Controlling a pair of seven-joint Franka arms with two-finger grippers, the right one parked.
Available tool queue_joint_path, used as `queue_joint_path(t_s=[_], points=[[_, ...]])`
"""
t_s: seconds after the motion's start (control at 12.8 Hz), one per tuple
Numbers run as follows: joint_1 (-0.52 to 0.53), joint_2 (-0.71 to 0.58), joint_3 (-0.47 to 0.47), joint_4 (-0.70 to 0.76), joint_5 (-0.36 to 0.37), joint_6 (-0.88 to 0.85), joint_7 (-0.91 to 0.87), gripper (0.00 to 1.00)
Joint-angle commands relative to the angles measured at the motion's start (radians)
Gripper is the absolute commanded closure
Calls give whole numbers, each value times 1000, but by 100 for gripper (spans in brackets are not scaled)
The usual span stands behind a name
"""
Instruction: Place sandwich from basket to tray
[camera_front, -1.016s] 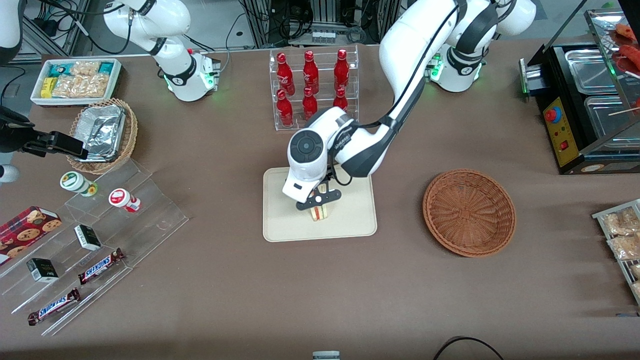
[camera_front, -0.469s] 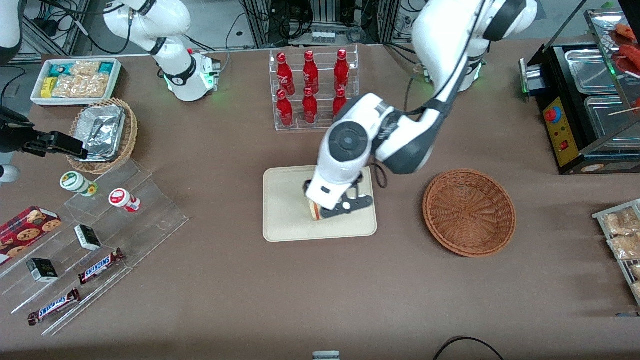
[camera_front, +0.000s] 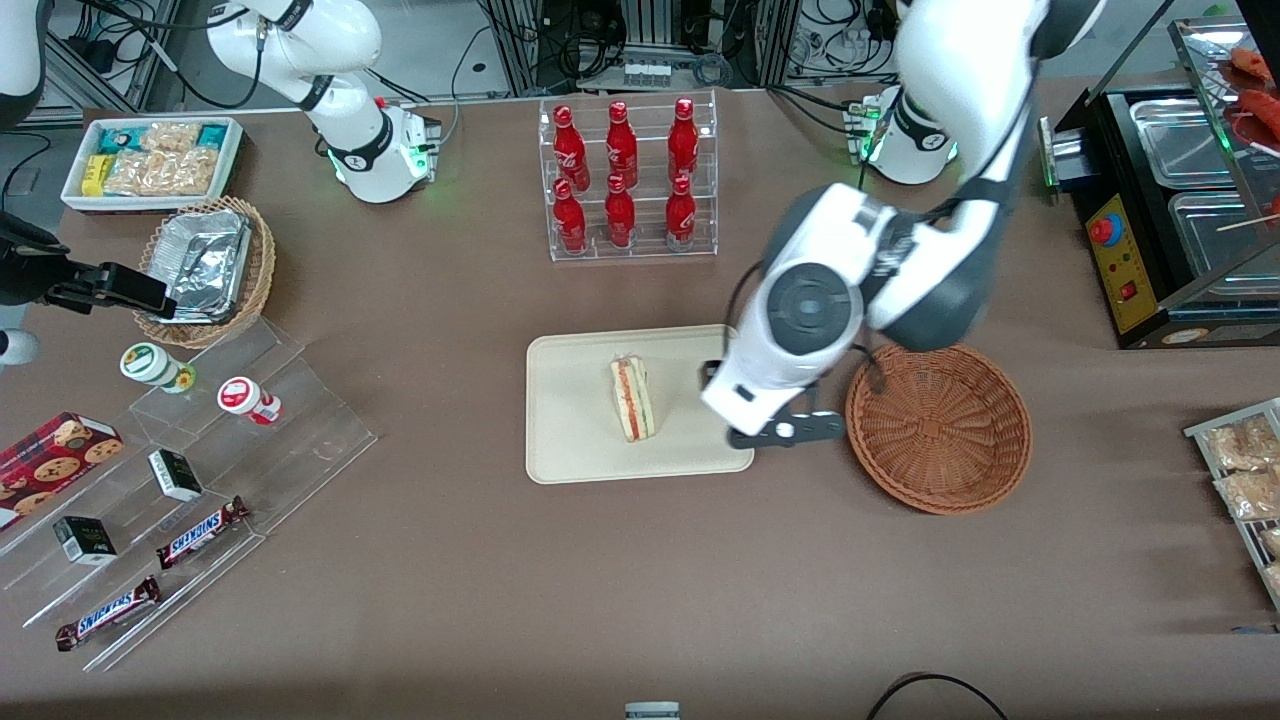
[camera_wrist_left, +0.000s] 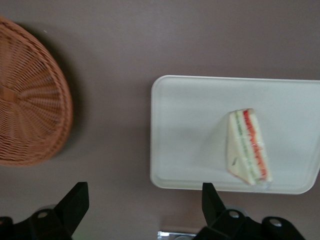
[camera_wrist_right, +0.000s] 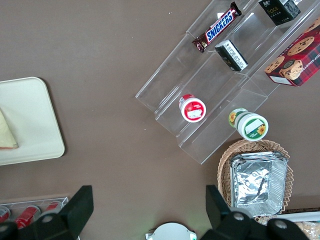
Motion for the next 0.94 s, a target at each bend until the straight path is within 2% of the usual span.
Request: queue_joint_path(t_s=[0.0, 0.31, 0.47, 0.86], points=[[106, -176, -9, -223, 6, 28, 180, 0], [267, -389, -7, -467, 20, 98, 438, 0], [339, -451, -7, -502, 23, 82, 533, 0], [430, -551, -6, -507, 23, -31, 541, 0]])
